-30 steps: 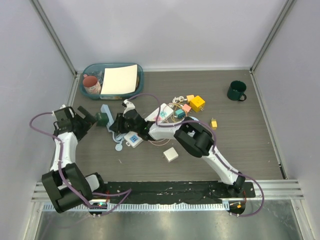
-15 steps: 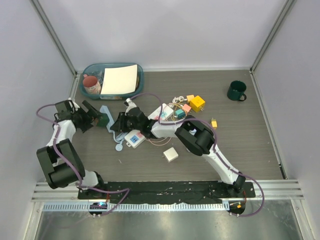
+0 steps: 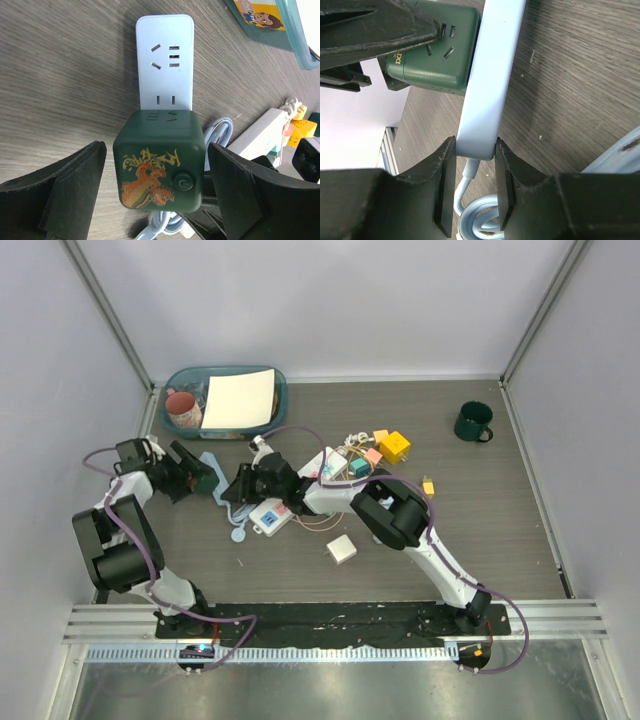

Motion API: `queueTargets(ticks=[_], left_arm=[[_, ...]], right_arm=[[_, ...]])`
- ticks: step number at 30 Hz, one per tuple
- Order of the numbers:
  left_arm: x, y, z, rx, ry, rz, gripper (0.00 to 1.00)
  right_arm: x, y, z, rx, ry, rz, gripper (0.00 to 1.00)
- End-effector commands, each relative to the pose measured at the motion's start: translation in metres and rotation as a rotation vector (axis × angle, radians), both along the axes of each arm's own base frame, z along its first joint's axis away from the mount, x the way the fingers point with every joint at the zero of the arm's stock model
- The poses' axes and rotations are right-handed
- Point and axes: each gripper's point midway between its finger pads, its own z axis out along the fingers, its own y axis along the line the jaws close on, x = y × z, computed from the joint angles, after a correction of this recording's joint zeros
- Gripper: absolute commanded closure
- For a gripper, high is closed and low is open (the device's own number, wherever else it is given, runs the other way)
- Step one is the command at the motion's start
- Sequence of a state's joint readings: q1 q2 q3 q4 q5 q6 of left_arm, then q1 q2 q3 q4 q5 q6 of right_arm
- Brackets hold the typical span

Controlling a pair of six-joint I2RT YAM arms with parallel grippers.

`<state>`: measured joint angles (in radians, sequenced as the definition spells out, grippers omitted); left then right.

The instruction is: Pull the plug off the socket

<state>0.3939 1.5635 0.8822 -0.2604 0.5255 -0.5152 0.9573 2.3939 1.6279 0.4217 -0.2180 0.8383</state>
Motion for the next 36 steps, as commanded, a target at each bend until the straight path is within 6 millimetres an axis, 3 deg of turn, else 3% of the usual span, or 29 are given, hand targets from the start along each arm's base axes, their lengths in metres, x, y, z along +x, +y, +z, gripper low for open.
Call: queueTargets(ticks=[1, 4, 12, 15, 16, 17, 19, 26, 30, 33, 35, 36], left_arm=[[0.023, -0.005, 0.017, -0.016, -0.089, -0.048, 0.14], [0.024, -0.009, 0.014, -0.043, -0.083, -0.056, 0.14], [0.023, -0.017, 0.003, -0.105, -0.040, -0.075, 0.33], [0.023, -0.017, 0.006, -0.099, -0.039, -0.077, 0.59], [0.022, -0.018, 0.007, -0.089, -0.036, -0.083, 0.74], [0.022, -0.015, 0.010, -0.073, -0.034, -0.079, 0.82], [0.018, -0.009, 0.015, -0.039, 0.006, -0.060, 1.00], [0.006, 0.007, 0.040, 0.080, 0.029, -0.016, 1.00], [0.008, 0.002, 0.044, 0.035, 0.048, -0.025, 1.00], [0.003, -0.008, 0.034, -0.008, 0.058, -0.049, 1.00], [-0.005, -0.012, 0.023, -0.017, 0.077, -0.055, 1.00], [-0.007, -0.014, 0.020, -0.021, 0.080, -0.062, 1.00]], right_arm=[[-0.005, -0.008, -0.032, -0.067, 0.050, 0.025, 0.99], [-0.005, -0.007, -0.034, -0.075, 0.054, 0.029, 0.99], [-0.002, -0.006, -0.033, -0.078, 0.061, 0.021, 0.99], [0.002, -0.009, -0.033, -0.097, 0.063, -0.002, 0.99], [0.003, -0.011, -0.035, -0.107, 0.063, -0.009, 0.99], [0.004, -0.012, -0.034, -0.110, 0.062, -0.016, 0.99], [0.007, -0.019, -0.043, -0.150, 0.076, -0.054, 0.99], [0.012, -0.047, -0.070, -0.255, 0.109, -0.168, 0.99], [0.011, -0.054, -0.077, -0.303, 0.105, -0.166, 0.99], [0.008, -0.045, -0.064, -0.253, 0.089, -0.127, 0.99], [0.002, -0.028, -0.041, -0.168, 0.053, -0.038, 0.99], [0.004, -0.021, -0.029, -0.130, 0.033, -0.023, 0.94]])
